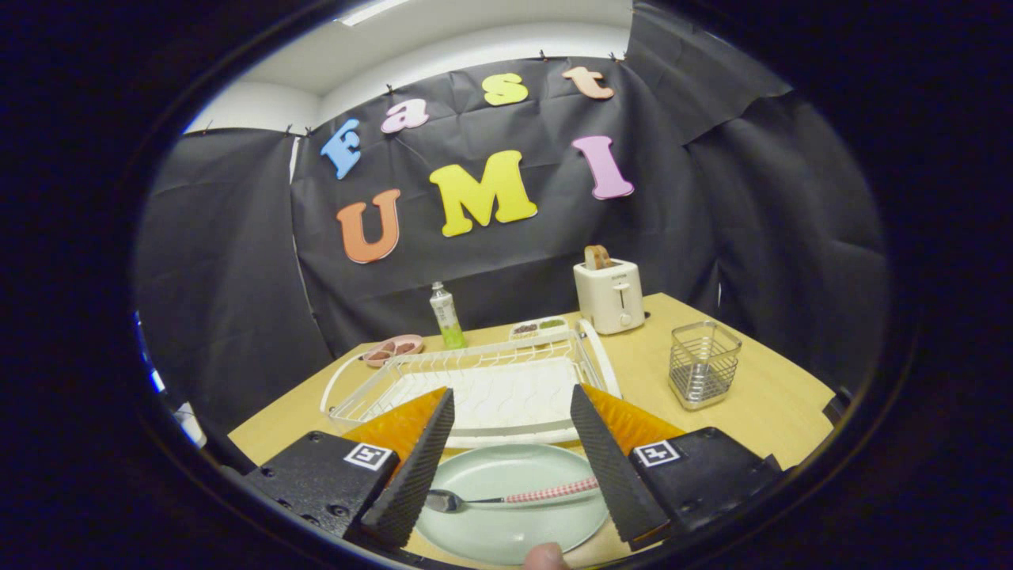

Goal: Take the plate from the dish rack, then take the spoon from the basket and place it into the plate.

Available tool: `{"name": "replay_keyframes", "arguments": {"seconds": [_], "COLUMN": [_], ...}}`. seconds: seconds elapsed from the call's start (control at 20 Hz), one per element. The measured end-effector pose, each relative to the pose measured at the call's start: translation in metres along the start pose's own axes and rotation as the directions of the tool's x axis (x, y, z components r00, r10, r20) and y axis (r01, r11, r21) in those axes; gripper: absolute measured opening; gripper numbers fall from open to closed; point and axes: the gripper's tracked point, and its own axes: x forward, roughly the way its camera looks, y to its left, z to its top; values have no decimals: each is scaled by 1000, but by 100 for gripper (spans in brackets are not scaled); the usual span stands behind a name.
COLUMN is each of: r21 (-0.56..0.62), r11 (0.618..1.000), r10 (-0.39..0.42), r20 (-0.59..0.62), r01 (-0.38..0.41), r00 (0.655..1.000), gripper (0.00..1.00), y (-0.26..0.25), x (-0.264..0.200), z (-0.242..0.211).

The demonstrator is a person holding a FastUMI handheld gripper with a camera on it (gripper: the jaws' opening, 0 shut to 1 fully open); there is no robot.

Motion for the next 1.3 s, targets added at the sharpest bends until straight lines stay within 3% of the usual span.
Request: {"name": "replay_keyframes", "arguments": {"seconds": [0.5, 0.85, 1.3], "r21": [-143, -110, -160], "r11": [985, 990, 981], "r10": [-54, -57, -58], "r20": [255, 273, 286], "r01": [93, 90, 107], "r00": [965, 960, 957], "gripper": [99, 100, 100], "y": [-26, -46, -42], "x": [-79, -121, -145], "z": [50, 38, 21]}}
